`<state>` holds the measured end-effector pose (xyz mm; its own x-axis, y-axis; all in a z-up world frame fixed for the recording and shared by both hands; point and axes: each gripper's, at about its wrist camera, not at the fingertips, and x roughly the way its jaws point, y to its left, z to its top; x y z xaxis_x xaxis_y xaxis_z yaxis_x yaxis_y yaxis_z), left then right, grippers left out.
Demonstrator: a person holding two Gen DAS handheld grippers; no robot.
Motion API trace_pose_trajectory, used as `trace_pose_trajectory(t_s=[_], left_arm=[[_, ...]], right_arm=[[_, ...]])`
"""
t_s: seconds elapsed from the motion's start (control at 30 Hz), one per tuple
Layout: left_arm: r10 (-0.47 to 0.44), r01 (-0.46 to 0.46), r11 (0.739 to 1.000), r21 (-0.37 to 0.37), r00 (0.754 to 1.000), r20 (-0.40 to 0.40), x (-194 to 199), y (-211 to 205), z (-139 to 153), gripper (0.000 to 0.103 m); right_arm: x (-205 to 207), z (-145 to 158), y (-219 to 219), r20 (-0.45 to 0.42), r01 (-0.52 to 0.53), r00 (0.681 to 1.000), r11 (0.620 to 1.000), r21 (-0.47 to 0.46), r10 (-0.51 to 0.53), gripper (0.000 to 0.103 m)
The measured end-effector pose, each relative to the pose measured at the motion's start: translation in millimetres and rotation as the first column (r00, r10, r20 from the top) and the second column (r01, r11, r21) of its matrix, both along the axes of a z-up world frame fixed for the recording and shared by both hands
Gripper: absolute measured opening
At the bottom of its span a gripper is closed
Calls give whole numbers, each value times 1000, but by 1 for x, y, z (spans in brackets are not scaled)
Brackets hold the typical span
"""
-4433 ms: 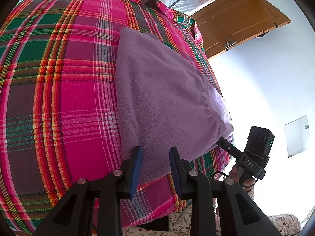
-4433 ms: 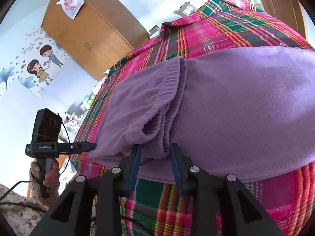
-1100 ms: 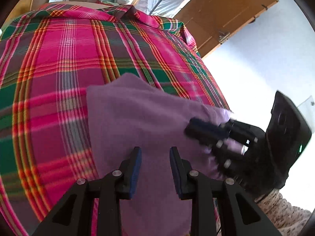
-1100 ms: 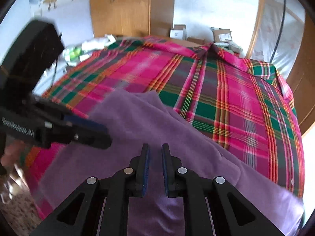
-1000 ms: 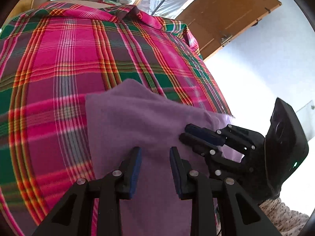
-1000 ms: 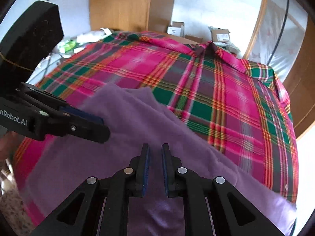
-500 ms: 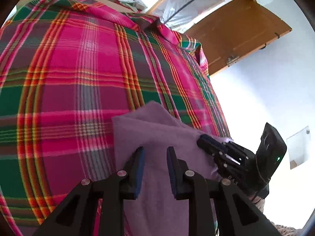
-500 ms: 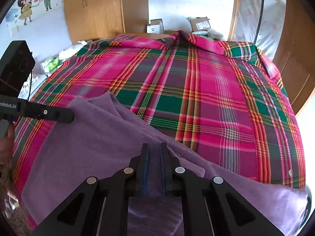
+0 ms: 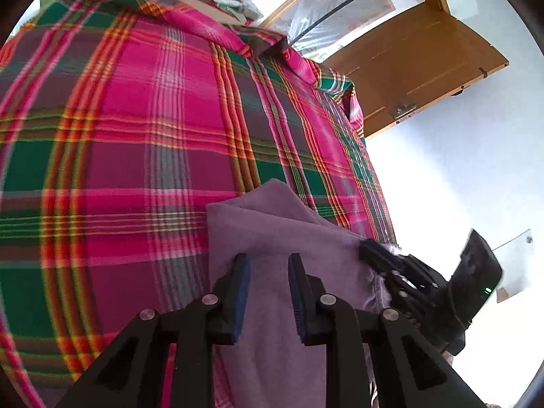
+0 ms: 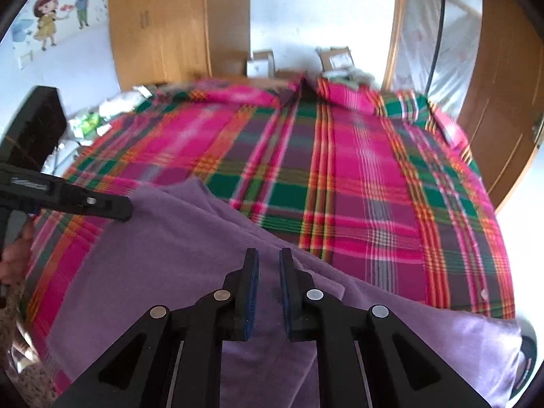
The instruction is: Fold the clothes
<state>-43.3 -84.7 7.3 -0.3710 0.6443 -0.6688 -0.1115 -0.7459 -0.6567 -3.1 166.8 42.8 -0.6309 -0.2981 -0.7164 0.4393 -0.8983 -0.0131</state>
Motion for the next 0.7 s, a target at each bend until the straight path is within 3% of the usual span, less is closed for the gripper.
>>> trace_pose_trajectory(t_s=[0.2,0.3,0.53,0.67,0.7], left_arm=[[48,-48,999,-19,999,10,14,-13,0,29],[53,-52,998,-27,998,24,22,-17,-3,29],[57,-54,997,-47,996,70,39,-20,-9,29],[36,-33,999,-39,996,85,55,-19,-12,29],[33,-29,999,-37,995,93,58,-19,-13,29]], right_arm=[[53,16,-11,-48,-88,995,991,-100,83,13],[79,13,-32,-30,-193,981,971,-143,191,21],[113,-9,-78,2,-320,947,943,-96,321,26],[126,-19,-89,3,-355,935,933,-58,355,43],[130,-22,-91,2,-362,932,931,-48,363,43]])
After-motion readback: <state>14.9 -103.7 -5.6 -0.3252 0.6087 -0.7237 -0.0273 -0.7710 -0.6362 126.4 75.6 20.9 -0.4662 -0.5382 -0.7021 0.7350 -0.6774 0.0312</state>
